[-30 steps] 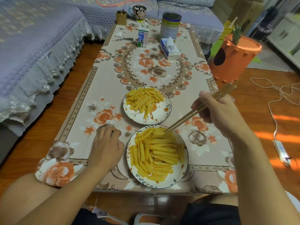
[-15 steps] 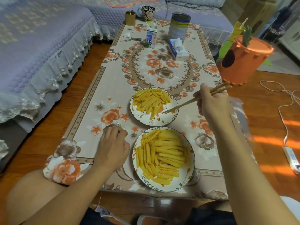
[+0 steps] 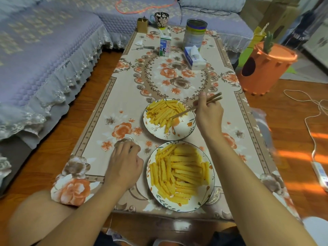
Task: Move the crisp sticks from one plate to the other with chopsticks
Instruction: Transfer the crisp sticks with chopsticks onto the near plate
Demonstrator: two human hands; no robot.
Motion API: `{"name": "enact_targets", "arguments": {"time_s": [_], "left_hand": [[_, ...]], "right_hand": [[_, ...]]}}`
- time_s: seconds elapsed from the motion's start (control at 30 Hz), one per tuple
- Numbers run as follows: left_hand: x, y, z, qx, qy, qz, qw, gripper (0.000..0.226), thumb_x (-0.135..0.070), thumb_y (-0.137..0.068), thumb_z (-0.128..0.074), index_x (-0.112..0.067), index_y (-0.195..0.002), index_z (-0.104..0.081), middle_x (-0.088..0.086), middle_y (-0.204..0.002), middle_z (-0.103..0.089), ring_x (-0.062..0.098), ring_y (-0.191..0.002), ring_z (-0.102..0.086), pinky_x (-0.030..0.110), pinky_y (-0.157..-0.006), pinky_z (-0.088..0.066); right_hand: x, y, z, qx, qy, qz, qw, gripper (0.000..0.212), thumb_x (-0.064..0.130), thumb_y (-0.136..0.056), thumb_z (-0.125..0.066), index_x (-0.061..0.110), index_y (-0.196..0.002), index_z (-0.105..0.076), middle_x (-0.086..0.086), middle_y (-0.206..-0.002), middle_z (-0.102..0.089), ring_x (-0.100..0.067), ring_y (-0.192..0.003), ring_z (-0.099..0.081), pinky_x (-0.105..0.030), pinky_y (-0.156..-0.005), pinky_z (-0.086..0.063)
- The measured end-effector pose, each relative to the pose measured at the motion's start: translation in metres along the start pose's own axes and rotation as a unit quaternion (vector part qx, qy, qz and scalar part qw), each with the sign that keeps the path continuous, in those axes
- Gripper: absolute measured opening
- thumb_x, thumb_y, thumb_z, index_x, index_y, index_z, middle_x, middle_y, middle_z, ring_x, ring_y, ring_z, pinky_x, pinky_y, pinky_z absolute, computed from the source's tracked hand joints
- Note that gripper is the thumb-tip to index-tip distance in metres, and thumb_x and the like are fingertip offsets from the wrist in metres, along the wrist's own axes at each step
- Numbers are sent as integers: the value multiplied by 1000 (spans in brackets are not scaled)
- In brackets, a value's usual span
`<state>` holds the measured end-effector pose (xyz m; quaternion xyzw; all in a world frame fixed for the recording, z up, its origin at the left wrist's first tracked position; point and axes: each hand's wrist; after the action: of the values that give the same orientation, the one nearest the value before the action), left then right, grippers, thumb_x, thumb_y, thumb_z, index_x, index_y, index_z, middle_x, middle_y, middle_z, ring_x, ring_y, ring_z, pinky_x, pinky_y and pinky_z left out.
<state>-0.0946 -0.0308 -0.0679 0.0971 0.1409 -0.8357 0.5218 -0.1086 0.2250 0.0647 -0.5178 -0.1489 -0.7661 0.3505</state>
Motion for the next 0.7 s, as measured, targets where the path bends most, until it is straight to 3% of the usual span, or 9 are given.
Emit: {"name": "enact_targets", "arguments": {"time_s": [0.1, 0.2, 0.37, 0.47, 0.57, 0.7], "left_hand": [[1, 0, 0, -4, 0, 0, 1000, 34, -26, -90, -40, -16, -113, -63, 0, -113, -56, 22, -111, -47, 42, -95, -49], [2, 0, -2, -8, -2, -3, 1000, 35, -26, -89, -39, -15, -112, -64, 0, -113, -56, 22, -111, -46, 42, -94, -49], [1, 0, -2, -6, -8, -4, 1000, 38, -29, -90, -35, -16, -113, -63, 0, -114, -56, 22, -112, -47, 42, -95, -48], [-1, 0, -1, -4, -8, 0, 1000, 39, -29, -90, -35, -16, -113, -63, 0, -115, -56, 23, -112, -47, 42, -95, -48], [-2, 0, 0, -2, -9, 0, 1000, 41, -30, -90, -33, -15, -113, -64, 1, -115, -57, 23, -112, -48, 43, -96, -49], [-1, 0, 1, 4, -14, 5, 1000, 40, -29, -90, -35, -16, -114, -64, 0, -115, -57, 22, -112, -47, 42, -96, -49]], "right_hand": [[-5, -7, 10, -32, -72, -49, 996, 56, 45, -106, -42, 20, -65, -71, 1, -64, -67, -20, -63, -62, -42, -71, -50], [-9, -18, 31, -52, -91, -74, 992, 57, 48, -102, -43, 18, -63, -72, 1, -58, -62, -21, -59, -57, -41, -62, -45], [-3, -15, 31, 30, -63, -38, 997, 51, 45, -104, -49, 14, -73, -74, -3, -63, -66, -18, -56, -59, -39, -56, -48], [-1, 0, 12, 57, 7, 13, 998, 54, 43, -106, -49, 5, -76, -74, -8, -64, -67, -23, -57, -62, -42, -61, -55], [-5, 11, -2, 58, 24, 36, 997, 60, 41, -107, -47, -3, -75, -72, -3, -62, -66, -16, -58, -62, -44, -65, -53], [-8, 7, 2, 17, -1, 22, 1000, 59, 43, -108, -42, 7, -74, -74, -2, -66, -67, -23, -66, -65, -45, -69, -53]]}}
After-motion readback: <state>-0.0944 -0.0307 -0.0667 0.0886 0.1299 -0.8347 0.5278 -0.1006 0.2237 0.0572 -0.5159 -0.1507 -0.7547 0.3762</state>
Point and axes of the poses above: each hand's wrist, its own y-axis away from the middle knuckle, its own z-axis out of the back of the hand, x = y × z
